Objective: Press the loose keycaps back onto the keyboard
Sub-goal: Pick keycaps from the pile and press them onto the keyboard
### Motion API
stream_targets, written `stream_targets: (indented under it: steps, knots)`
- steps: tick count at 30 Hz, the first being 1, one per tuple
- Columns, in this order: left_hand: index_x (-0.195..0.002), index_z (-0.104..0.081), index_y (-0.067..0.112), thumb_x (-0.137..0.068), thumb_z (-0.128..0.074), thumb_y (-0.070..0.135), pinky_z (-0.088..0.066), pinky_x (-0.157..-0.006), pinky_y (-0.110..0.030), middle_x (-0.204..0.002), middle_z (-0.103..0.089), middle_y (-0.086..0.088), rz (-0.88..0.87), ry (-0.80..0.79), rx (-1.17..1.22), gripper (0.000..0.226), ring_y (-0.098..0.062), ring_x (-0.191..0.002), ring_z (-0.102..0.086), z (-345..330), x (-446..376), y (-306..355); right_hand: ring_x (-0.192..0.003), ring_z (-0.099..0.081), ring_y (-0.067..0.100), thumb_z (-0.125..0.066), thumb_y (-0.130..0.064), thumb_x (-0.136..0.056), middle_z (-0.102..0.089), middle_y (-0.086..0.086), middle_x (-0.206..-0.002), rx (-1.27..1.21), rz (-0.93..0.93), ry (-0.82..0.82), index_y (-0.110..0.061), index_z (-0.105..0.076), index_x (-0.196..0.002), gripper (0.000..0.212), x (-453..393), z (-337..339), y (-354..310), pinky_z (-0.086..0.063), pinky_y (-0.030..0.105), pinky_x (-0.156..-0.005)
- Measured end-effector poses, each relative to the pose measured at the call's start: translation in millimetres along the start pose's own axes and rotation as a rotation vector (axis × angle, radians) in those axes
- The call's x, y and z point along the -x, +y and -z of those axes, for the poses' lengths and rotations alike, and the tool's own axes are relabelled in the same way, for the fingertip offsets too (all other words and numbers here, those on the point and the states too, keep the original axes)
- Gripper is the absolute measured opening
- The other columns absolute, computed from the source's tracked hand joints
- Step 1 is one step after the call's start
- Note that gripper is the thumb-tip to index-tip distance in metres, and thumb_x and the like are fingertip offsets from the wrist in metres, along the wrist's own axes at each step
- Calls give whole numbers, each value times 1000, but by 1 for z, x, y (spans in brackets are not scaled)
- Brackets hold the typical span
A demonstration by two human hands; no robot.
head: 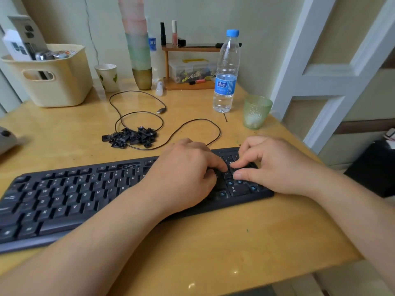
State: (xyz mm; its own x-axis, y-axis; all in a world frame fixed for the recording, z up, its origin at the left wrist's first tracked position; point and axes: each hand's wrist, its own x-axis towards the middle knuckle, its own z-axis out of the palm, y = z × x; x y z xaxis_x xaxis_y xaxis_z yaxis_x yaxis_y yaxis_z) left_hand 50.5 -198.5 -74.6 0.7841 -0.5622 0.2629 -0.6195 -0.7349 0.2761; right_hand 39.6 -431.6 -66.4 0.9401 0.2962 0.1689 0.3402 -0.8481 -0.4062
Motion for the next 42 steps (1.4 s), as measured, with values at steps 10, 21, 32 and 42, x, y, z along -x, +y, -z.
stream_targets:
  steps: [10, 21, 32, 42]
  knots:
    - [-121, -71, 50, -87, -39, 37, -47, -96, -44, -116, -65, 17, -28, -9, -47, 49, -18, -106, -52, -2, 1, 5, -89, -58, 3, -87, -25, -81, -65, -25, -79, 40, 89, 109, -31, -84, -88, 10, 1, -10, 1, -41, 19, -82]
    - [-126, -68, 50, -95, -53, 27, -41, -102, -42, -125, -63, 19, -29, -22, -37, 42, -16, -114, -48, -2, 3, 1, -86, -57, 20, -78, -17, -88, -68, -14, -89, 133, 309, 182, -20, -81, -92, 6, 14, -20, 12, -50, 31, -79]
    - [-124, -69, 51, -88, -42, 34, -42, -102, -42, -123, -63, 18, -15, -33, -37, 49, -17, -113, -49, -1, 2, 3, -91, -56, 17, -77, -13, -90, -67, -16, -89, 103, 213, 185, -21, -78, -92, 8, 6, -24, 10, -46, 30, -84]
    - [-127, -68, 51, -94, -52, 28, -41, -104, -42, -126, -62, 17, -36, -26, -44, 43, -17, -115, -48, -3, 2, 1, -88, -59, 22, -84, -2, -81, -70, -11, -83, 49, 163, 239, -18, -78, -81, 18, 9, -27, 7, -52, 38, -79]
